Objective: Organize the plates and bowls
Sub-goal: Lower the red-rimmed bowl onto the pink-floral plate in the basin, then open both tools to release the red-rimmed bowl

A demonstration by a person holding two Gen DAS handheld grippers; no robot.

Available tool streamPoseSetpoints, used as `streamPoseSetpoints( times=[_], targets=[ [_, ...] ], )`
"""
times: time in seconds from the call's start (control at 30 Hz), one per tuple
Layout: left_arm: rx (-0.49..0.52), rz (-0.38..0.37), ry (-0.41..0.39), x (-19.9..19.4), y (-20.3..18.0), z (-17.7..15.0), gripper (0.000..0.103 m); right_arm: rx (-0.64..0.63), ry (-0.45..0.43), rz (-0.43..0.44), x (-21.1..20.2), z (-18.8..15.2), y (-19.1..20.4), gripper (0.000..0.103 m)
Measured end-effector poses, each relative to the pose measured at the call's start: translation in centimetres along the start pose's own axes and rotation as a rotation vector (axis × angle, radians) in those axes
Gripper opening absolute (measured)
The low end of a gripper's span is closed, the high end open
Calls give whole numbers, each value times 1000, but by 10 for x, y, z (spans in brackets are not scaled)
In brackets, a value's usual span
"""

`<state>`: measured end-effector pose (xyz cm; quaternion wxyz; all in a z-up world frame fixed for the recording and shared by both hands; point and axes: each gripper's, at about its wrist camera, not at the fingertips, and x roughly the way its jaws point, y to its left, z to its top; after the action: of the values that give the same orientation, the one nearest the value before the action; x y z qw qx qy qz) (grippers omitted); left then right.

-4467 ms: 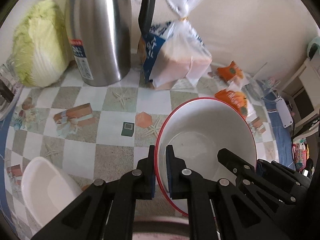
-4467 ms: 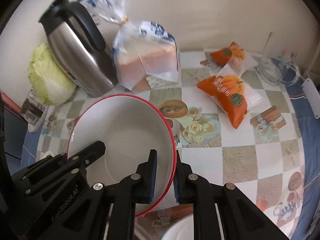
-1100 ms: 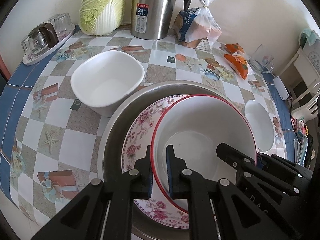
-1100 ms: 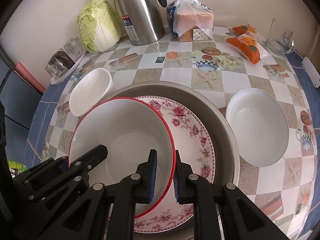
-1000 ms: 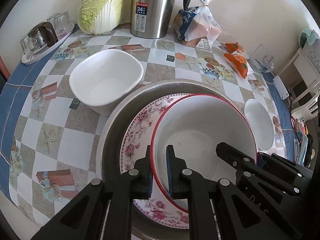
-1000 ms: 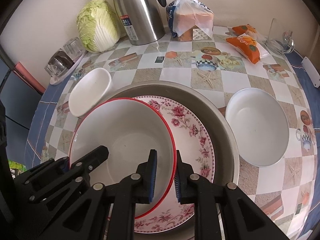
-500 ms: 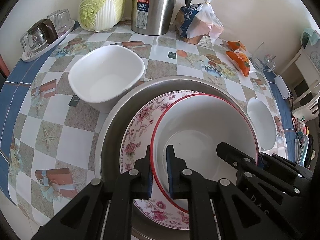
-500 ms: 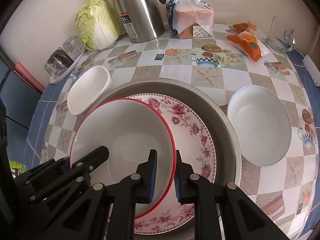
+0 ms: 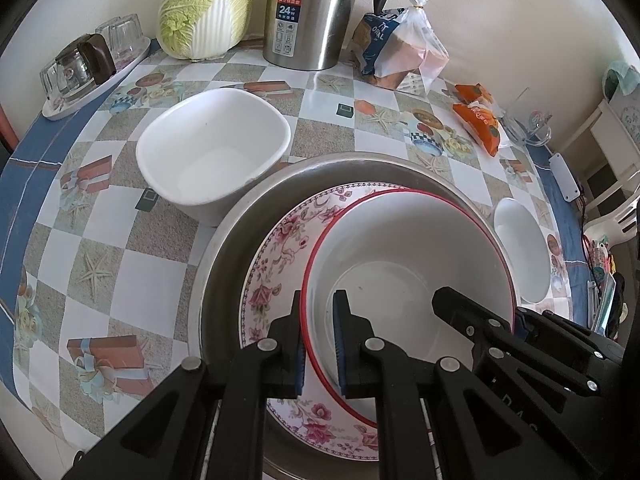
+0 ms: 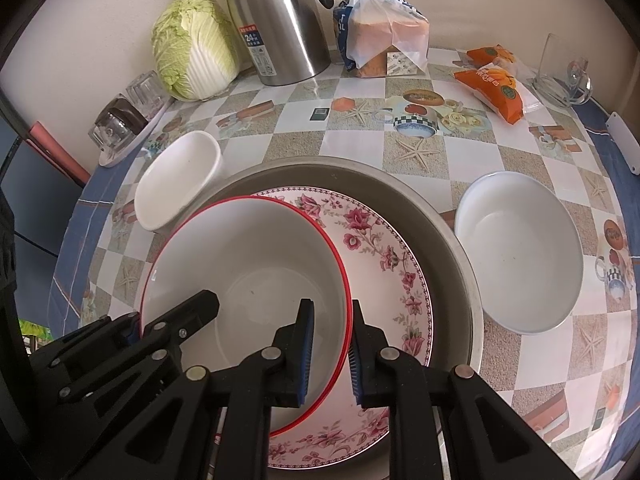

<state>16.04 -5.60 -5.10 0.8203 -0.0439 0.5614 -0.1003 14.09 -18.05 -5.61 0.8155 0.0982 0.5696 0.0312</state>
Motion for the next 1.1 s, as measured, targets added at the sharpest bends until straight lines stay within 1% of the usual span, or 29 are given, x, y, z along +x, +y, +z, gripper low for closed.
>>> streamPoseSetpoints(
  times=[0.23, 0.47, 0.7, 1.0, 1.1],
  targets=[
    [-7, -11, 1, 0, 2, 1, 10, 3, 10, 5, 3, 0, -1, 19],
    [-17, 3, -26, -6, 5, 3, 13, 6, -5, 8, -2, 0, -3, 19],
    [-14, 10, -78, -19, 5, 4, 13, 15, -59, -7, -18, 4, -9, 19],
    [-19, -16, -149, -39, 5, 5, 13, 19, -148, 21, -45, 8, -11, 18],
    [-34, -18, -173, -45, 8, 6, 13, 19, -167, 14, -50, 8, -12, 18]
  ],
)
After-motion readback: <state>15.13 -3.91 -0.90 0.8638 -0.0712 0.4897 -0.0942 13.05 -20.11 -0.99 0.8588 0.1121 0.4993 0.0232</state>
